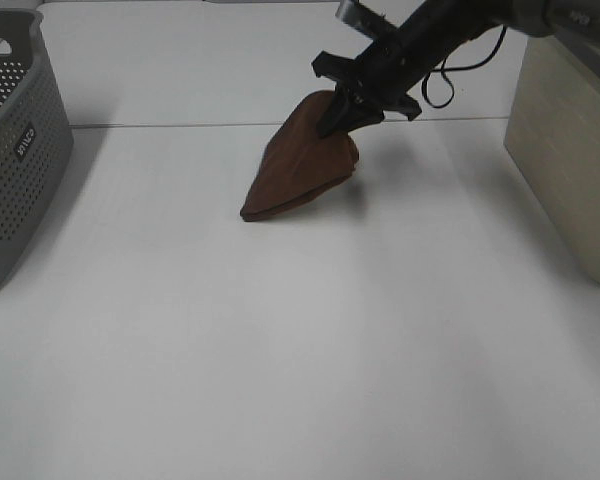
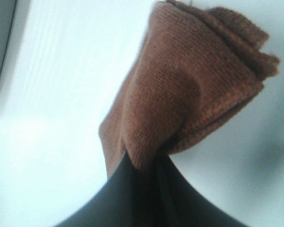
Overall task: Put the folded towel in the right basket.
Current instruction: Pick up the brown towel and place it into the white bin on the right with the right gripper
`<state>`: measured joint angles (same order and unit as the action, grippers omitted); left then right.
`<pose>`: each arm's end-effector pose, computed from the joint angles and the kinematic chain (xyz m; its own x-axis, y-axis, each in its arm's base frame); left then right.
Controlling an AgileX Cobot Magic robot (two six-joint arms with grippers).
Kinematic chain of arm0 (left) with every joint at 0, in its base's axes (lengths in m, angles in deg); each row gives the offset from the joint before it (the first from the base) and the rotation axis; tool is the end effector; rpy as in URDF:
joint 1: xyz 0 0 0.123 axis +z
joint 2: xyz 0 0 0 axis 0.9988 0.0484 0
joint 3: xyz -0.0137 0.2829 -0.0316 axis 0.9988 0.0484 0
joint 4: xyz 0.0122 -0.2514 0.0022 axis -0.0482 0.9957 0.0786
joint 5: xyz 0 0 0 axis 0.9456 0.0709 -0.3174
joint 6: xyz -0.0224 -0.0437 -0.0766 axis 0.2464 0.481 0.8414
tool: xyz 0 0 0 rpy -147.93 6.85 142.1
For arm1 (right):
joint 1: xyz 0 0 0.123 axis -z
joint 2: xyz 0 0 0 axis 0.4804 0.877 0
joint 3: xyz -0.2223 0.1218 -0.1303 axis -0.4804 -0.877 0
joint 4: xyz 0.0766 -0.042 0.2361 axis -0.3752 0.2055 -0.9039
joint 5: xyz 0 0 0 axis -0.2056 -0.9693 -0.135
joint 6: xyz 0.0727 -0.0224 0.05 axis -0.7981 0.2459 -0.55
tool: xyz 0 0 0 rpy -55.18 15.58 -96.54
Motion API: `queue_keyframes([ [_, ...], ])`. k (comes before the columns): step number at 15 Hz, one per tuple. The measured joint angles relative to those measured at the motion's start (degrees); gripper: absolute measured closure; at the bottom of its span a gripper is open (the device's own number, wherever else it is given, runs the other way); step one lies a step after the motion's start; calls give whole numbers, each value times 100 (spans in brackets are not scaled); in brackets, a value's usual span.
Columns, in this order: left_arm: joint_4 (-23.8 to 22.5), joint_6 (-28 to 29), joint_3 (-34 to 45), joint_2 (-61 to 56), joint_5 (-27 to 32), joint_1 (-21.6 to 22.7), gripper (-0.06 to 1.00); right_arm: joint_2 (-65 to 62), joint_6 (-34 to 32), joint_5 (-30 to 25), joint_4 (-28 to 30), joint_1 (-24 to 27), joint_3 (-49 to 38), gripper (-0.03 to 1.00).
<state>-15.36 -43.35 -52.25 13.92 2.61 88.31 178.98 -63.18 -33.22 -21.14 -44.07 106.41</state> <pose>-0.0051 -0.0045 0.2776 -0.4463 0.0000 -0.8949 0.0284 0.9995 -0.0142 0.4984 0.1915 0.1767 -0.9005 -0.2228 -0.3735 -0.4072 0.7337 0.5439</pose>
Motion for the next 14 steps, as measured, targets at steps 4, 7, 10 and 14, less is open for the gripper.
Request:
queue_keyframes([
  [4, 0, 0, 0, 0, 0, 0, -3, -1020, 0, -206, 602, 0, 0, 90],
  [7, 0, 0, 0, 0, 0, 0, -3, -1902, -34, -367, 917, 189, 0, 90],
  [10, 0, 0, 0, 0, 0, 0, -3, -2716, -69, -458, 968, 1014, 0, 90],
  [14, 0, 0, 0, 0, 0, 0, -3, -3220, -138, -458, 1060, 2389, 0, 90],
])
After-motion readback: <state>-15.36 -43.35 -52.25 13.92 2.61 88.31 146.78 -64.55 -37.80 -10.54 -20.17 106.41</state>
